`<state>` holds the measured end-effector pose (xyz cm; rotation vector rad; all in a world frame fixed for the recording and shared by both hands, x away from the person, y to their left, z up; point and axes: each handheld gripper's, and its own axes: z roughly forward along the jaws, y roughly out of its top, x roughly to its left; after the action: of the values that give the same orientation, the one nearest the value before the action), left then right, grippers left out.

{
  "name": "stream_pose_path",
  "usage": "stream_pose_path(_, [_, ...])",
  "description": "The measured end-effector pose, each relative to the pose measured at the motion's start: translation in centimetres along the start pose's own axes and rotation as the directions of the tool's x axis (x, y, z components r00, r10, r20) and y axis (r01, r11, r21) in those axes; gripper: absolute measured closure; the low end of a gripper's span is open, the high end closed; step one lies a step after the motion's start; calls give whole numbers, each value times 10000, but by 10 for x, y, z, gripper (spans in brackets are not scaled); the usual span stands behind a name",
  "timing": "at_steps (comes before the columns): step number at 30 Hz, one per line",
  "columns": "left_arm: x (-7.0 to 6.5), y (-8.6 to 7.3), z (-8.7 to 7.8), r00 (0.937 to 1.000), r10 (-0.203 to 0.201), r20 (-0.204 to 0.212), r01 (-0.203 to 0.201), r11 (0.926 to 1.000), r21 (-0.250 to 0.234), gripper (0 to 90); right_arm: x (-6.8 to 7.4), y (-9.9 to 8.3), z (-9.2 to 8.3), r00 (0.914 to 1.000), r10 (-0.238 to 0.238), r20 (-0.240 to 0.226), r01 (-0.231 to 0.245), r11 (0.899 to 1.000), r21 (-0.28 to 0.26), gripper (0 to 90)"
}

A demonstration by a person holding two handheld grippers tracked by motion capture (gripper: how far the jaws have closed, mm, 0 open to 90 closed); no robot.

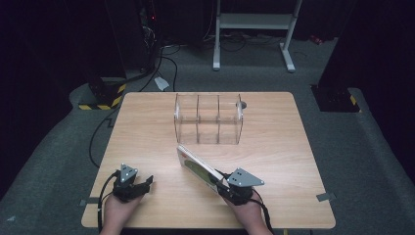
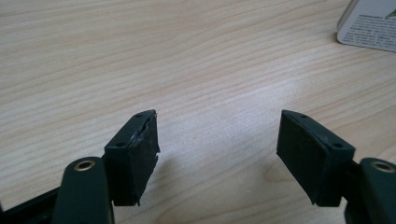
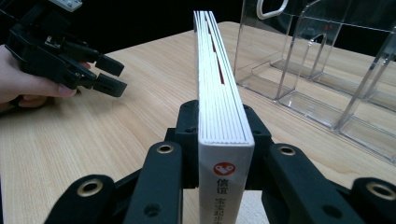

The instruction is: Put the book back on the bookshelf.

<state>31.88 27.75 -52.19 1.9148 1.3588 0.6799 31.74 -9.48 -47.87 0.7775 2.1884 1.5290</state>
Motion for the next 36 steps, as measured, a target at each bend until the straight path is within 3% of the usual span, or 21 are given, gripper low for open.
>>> stream_pose_path(2, [1,2,2,10000,-48,-25,48,10000,42,248,1,0,-1,10000,-72,32,72,10000,-14,742])
stream_pose_path(11, [1,8,11,9996,204,-177,-196,9988,445,241,3,-1,-8,9996,-135,264,138,9998,-119,745])
stream_pose_path(16, [4,11,14,9999,-104,20,103,9991,416,242,1,-3,-13,9990,-32,436,37,9999,-106,744])
stream_pose_path(20, [2,16,17,10000,69,-46,-67,9989,460,221,0,-5,-20,9982,10,603,-4,10000,-97,744])
stream_pose_path(32, [-2,21,33,10000,24,-96,-19,9986,531,212,-9,-14,-44,9883,381,1474,-374,9993,-75,743])
stream_pose_path(36, [1,22,37,9997,-237,-40,239,9976,656,193,-13,-18,-53,9818,583,1805,-578,9983,-80,743])
